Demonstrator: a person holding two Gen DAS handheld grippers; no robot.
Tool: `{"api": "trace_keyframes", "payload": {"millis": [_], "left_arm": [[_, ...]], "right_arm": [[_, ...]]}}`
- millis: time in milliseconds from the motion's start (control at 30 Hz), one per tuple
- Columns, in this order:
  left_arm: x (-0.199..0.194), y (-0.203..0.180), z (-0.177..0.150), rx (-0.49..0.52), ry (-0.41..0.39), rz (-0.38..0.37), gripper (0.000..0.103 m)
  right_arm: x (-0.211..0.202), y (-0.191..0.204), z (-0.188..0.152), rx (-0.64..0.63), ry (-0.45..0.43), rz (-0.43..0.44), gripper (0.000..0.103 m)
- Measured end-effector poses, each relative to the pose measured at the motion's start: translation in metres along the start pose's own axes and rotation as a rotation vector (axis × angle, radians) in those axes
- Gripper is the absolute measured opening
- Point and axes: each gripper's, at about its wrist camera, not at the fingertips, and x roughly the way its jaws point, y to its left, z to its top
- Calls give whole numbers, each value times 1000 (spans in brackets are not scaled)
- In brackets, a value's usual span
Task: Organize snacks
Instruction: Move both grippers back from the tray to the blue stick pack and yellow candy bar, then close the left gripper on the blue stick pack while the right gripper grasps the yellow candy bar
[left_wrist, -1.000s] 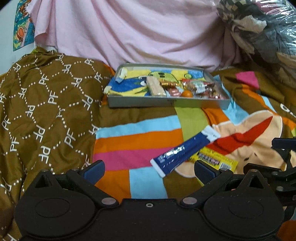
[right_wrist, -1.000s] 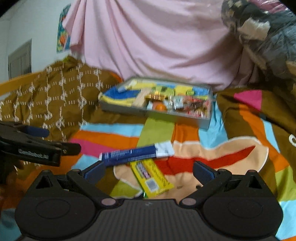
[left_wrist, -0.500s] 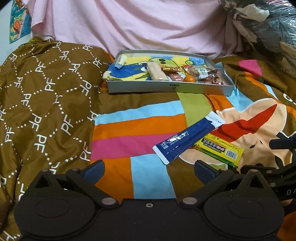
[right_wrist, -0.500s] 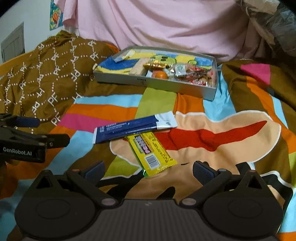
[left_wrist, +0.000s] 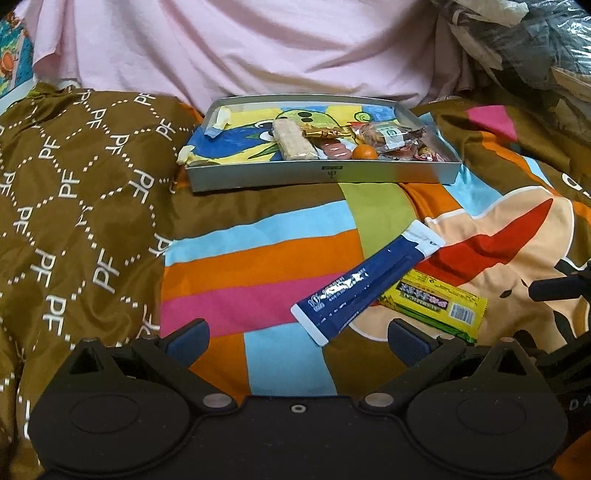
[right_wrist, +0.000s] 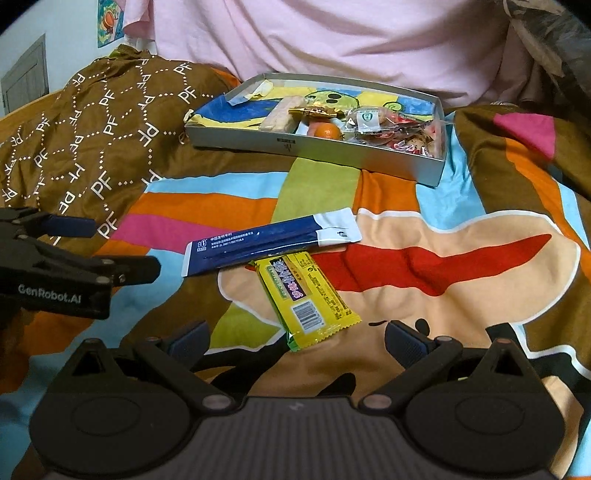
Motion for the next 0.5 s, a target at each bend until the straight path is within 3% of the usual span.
{"api": "trace_keyframes", "payload": {"millis": [333, 500], "left_arm": [[31, -7, 22, 94, -3, -18, 102], [55, -8, 38, 150, 34, -75, 102]], "right_arm": [[11, -3, 6, -40, -31, -16, 103], [22, -10, 10, -111, -73, -35, 103]]}}
